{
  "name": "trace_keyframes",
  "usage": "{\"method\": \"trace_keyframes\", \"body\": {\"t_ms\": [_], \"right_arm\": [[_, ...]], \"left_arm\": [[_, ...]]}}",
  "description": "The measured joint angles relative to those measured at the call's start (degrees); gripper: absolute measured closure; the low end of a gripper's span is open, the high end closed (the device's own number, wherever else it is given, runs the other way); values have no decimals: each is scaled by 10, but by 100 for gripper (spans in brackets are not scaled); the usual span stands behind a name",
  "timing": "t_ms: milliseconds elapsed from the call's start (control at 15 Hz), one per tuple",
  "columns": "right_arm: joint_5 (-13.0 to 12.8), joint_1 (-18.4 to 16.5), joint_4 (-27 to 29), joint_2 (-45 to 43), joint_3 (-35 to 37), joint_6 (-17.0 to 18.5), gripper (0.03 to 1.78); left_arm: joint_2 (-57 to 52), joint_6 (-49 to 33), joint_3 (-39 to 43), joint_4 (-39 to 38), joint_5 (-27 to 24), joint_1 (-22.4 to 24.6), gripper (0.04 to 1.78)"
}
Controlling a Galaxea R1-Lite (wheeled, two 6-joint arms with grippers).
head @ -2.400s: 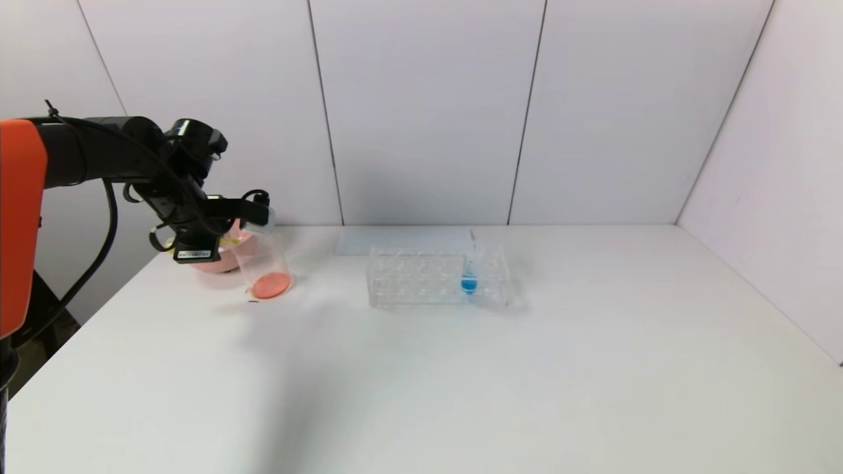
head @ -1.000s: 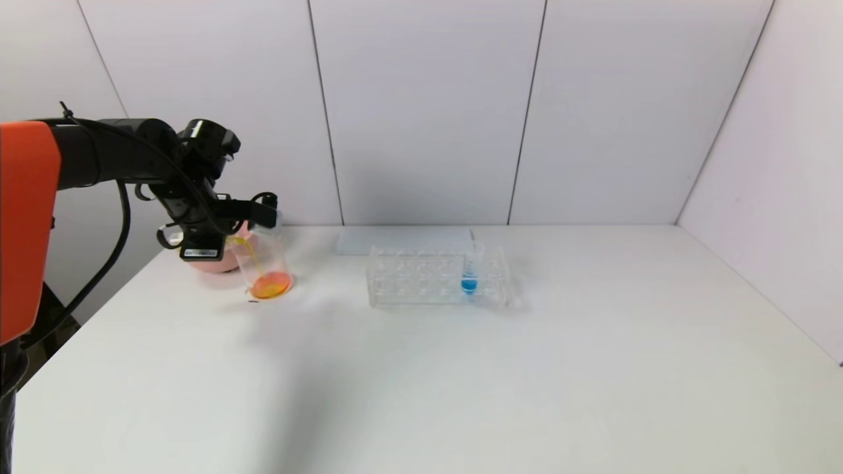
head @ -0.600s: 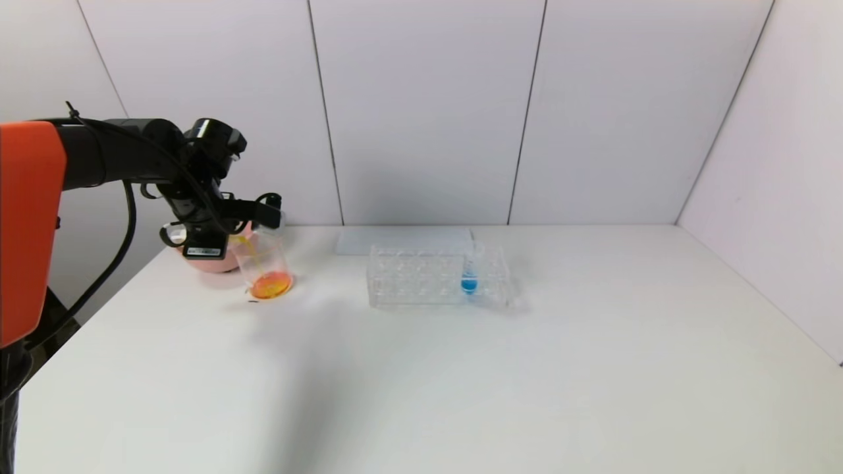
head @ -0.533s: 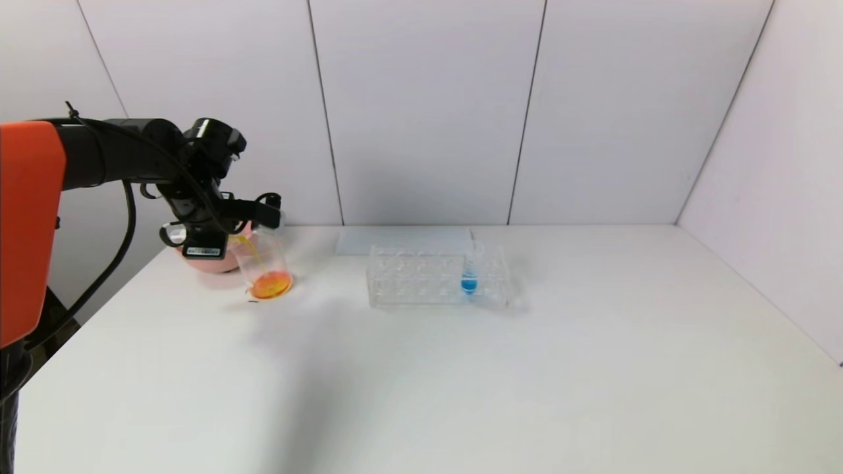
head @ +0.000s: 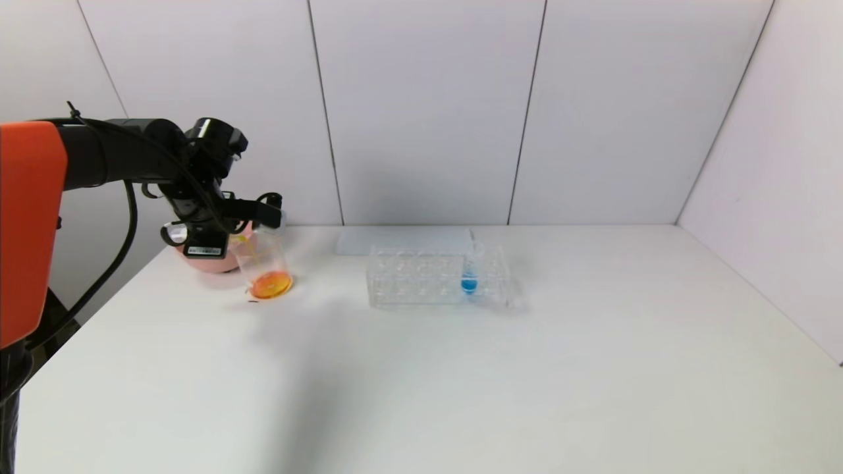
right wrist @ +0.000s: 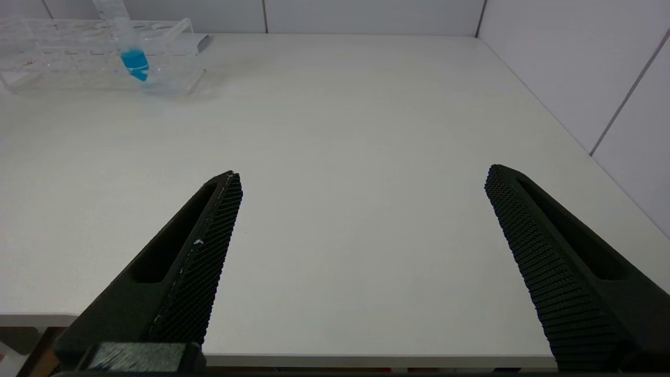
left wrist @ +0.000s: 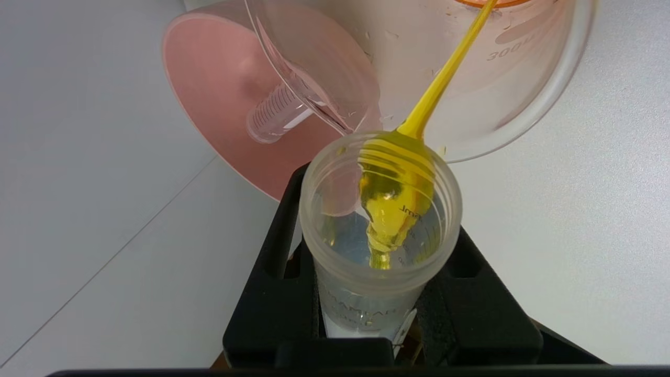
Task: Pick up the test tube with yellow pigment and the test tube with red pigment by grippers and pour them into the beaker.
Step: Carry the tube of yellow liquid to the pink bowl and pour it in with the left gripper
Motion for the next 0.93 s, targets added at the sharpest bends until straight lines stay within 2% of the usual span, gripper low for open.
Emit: {"method": "trace_keyframes", "body": {"t_ms": [933], "right_arm": [[0, 0, 0, 0, 0, 0, 11]], "left_arm": [[1, 9, 0, -3, 19, -3, 130]]}}
